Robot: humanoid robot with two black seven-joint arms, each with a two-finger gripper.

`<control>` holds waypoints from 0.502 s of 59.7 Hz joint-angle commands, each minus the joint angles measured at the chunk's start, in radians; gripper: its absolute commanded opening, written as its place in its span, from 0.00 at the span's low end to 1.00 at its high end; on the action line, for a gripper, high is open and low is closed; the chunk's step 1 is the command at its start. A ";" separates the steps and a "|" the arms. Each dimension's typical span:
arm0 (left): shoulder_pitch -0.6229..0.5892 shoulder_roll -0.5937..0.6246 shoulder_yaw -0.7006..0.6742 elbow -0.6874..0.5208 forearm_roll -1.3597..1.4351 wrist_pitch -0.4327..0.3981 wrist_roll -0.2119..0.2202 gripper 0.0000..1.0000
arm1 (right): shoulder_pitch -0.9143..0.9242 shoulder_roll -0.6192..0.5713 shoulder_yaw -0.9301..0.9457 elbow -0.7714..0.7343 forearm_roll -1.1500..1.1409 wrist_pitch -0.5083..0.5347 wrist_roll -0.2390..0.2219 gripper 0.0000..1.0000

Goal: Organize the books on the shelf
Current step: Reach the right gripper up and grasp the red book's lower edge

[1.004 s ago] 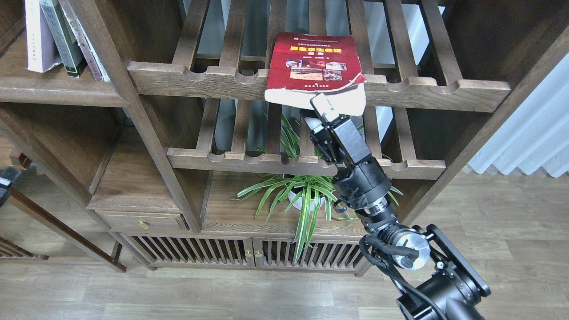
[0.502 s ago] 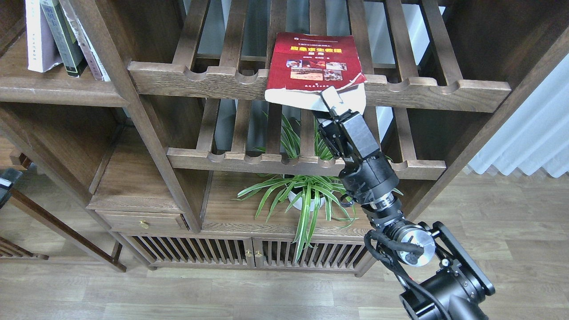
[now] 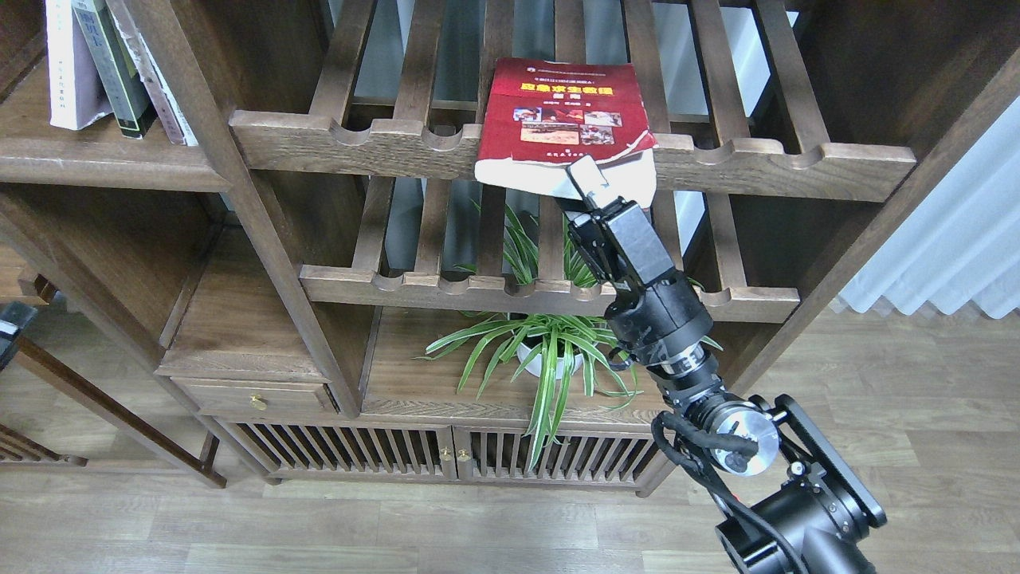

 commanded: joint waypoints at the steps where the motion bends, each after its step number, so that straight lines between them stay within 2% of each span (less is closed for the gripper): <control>1: 0.000 0.000 0.000 0.003 0.000 0.000 0.000 0.99 | 0.017 0.000 0.001 -0.001 -0.001 0.000 0.000 0.90; 9: 0.000 0.000 0.000 0.003 0.002 0.000 0.001 0.99 | 0.043 0.000 0.001 -0.004 0.000 -0.012 0.002 0.91; 14: -0.002 0.000 0.000 0.003 0.000 0.000 0.000 0.99 | 0.049 0.000 -0.002 -0.004 0.000 -0.082 0.002 0.91; 20: -0.002 0.002 0.000 0.003 0.000 0.000 0.000 0.99 | 0.051 0.000 -0.007 -0.004 0.000 -0.114 0.002 0.92; 30: -0.002 0.003 -0.002 0.003 0.000 0.000 0.000 0.99 | 0.052 0.000 -0.010 -0.007 0.000 -0.131 0.000 0.92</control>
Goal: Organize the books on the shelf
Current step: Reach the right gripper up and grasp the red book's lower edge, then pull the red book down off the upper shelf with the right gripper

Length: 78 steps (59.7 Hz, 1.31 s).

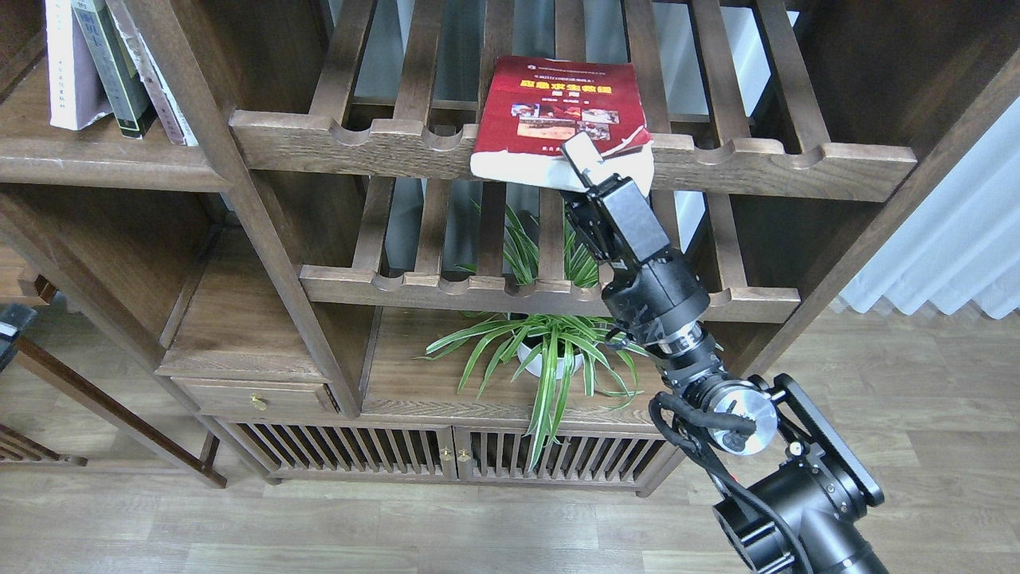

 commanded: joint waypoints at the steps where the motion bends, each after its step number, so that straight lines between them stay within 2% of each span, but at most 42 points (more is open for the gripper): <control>1: 0.000 0.001 -0.001 0.000 0.000 0.000 0.000 0.99 | 0.002 0.000 -0.003 -0.002 0.000 -0.010 -0.002 0.92; 35: -0.002 0.006 -0.004 0.000 0.000 0.000 0.001 0.99 | 0.023 0.000 0.022 -0.002 0.014 -0.009 0.003 0.87; 44: -0.002 0.006 -0.004 0.000 0.000 0.000 0.001 0.99 | 0.022 0.000 0.029 -0.002 0.018 -0.007 0.003 0.73; 64: 0.000 0.007 -0.009 0.000 0.000 0.000 0.000 0.99 | 0.008 0.000 0.025 -0.002 0.018 -0.004 0.000 0.23; 69: 0.000 0.009 -0.009 0.000 -0.002 0.000 -0.002 0.99 | 0.003 0.000 0.019 0.001 0.020 0.031 -0.002 0.04; 78: 0.003 0.007 0.019 0.005 -0.068 0.000 -0.019 0.99 | -0.017 -0.008 -0.017 0.007 0.018 0.121 -0.011 0.03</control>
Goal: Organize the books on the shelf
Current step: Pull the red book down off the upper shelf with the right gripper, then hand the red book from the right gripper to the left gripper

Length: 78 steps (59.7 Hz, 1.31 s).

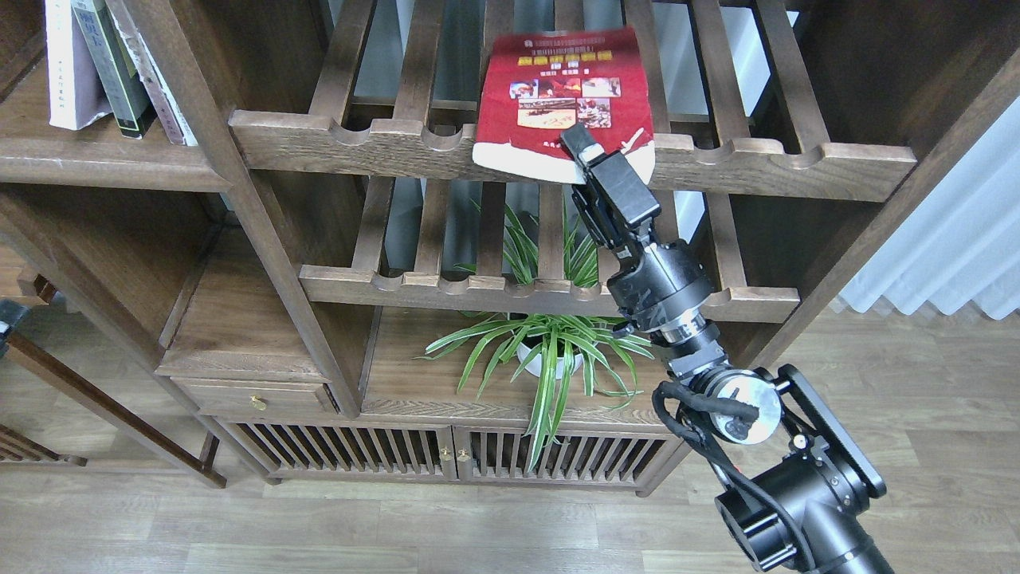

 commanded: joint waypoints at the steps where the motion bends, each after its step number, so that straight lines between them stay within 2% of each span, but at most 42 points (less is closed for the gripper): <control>1: 0.002 0.001 0.033 0.005 -0.068 0.000 -0.010 0.99 | -0.017 -0.008 -0.031 0.007 -0.001 0.056 -0.004 0.03; 2: 0.002 0.001 0.051 0.005 -0.091 0.000 -0.010 0.99 | -0.023 -0.011 -0.038 0.012 -0.001 0.056 -0.004 0.03; 3: -0.002 0.007 0.135 -0.002 -0.165 0.000 -0.010 1.00 | -0.043 -0.022 -0.070 0.018 -0.001 0.056 -0.004 0.03; 17: -0.007 0.035 0.347 -0.028 -0.339 0.000 -0.019 0.99 | -0.155 -0.055 -0.175 0.024 -0.009 0.056 -0.004 0.03; 22: -0.008 0.035 0.410 -0.055 -0.359 0.000 -0.047 0.99 | -0.201 -0.063 -0.210 0.024 -0.010 0.056 -0.004 0.03; 31: -0.008 0.030 0.492 -0.113 -0.363 0.000 -0.124 0.99 | -0.288 -0.089 -0.270 0.018 -0.018 0.056 -0.005 0.03; 36: -0.007 0.027 0.522 -0.146 -0.363 0.000 -0.144 0.99 | -0.310 -0.135 -0.288 0.012 -0.022 0.056 -0.005 0.03; 43: -0.008 0.018 0.562 -0.184 -0.363 0.000 -0.148 0.99 | -0.340 -0.167 -0.304 0.002 -0.027 0.056 -0.008 0.03; 54: -0.022 -0.028 0.634 -0.221 -0.363 0.000 -0.148 0.99 | -0.371 -0.160 -0.318 -0.004 -0.052 0.056 -0.044 0.03; 58: -0.028 -0.075 0.660 -0.238 -0.363 0.000 -0.148 0.99 | -0.373 -0.155 -0.362 -0.024 -0.059 0.056 -0.044 0.03; 78: -0.062 -0.163 0.769 -0.264 -0.363 0.000 -0.150 0.97 | -0.373 -0.109 -0.396 -0.059 -0.084 0.056 -0.050 0.03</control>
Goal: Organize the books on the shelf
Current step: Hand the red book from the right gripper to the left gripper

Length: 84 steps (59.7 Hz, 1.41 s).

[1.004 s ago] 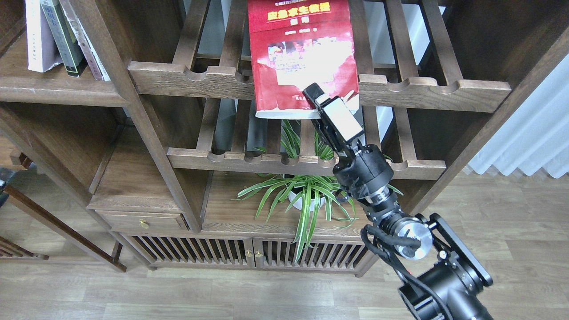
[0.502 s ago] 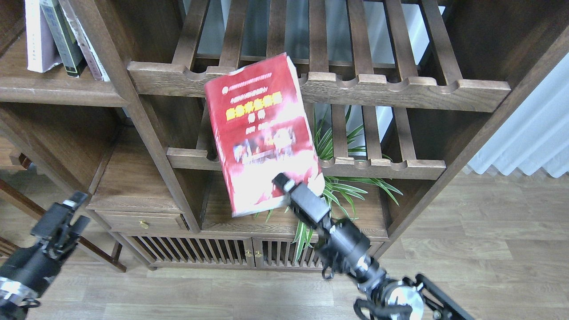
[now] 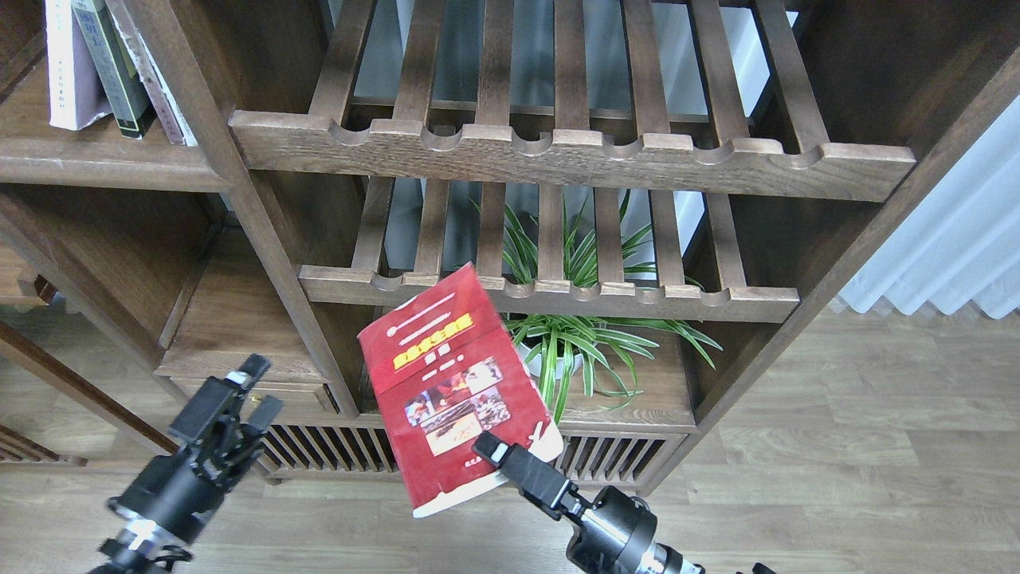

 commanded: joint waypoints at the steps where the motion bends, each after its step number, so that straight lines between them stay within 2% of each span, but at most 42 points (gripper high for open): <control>1: -0.012 -0.039 0.050 -0.002 0.000 0.000 -0.002 0.97 | 0.000 0.020 -0.023 -0.010 -0.008 0.000 -0.004 0.03; 14: -0.021 -0.094 0.130 -0.002 0.002 0.000 -0.019 0.88 | -0.002 0.036 -0.027 -0.013 -0.011 0.000 -0.005 0.03; 22: -0.043 -0.102 0.170 0.001 0.000 0.000 -0.024 0.75 | -0.008 0.047 -0.039 -0.013 -0.012 0.000 -0.005 0.03; 27: -0.049 -0.105 0.174 0.001 0.000 0.000 -0.022 0.71 | -0.018 0.054 -0.045 -0.013 -0.012 0.000 -0.005 0.03; 29: -0.053 -0.106 0.177 0.001 0.000 0.000 -0.022 0.67 | -0.021 0.060 -0.045 -0.013 -0.012 0.000 -0.008 0.03; 30: -0.059 -0.111 0.179 0.001 0.000 0.000 -0.024 0.59 | -0.029 0.066 -0.045 -0.013 -0.018 0.000 -0.022 0.03; 37: -0.066 -0.122 0.180 0.004 0.000 0.000 -0.041 0.43 | -0.040 0.070 -0.045 -0.013 -0.024 0.000 -0.030 0.03; 39: -0.069 -0.120 0.184 0.006 0.000 0.000 -0.047 0.35 | -0.043 0.073 -0.045 -0.013 -0.024 0.000 -0.030 0.03; 48: -0.072 -0.112 0.193 0.006 0.000 0.000 -0.054 0.25 | -0.046 0.074 -0.045 -0.014 -0.026 0.000 -0.031 0.03; 53: -0.072 -0.109 0.193 0.006 0.000 0.000 -0.061 0.11 | -0.046 0.074 -0.043 -0.014 -0.026 0.000 -0.031 0.03; 78: -0.069 -0.003 0.187 -0.014 0.000 0.000 -0.067 0.10 | -0.035 0.071 -0.025 -0.019 -0.024 0.000 -0.031 0.03; 82: -0.070 0.000 0.184 -0.014 0.000 0.000 -0.070 0.17 | -0.034 0.068 -0.025 -0.020 -0.024 0.000 -0.038 0.03; 83: -0.069 0.006 0.184 -0.014 0.000 0.000 -0.068 0.32 | -0.034 0.066 -0.025 -0.024 -0.026 0.000 -0.057 0.03; 84: -0.069 0.007 0.184 -0.014 0.000 0.000 -0.070 0.34 | -0.034 0.066 -0.025 -0.024 -0.026 0.000 -0.062 0.03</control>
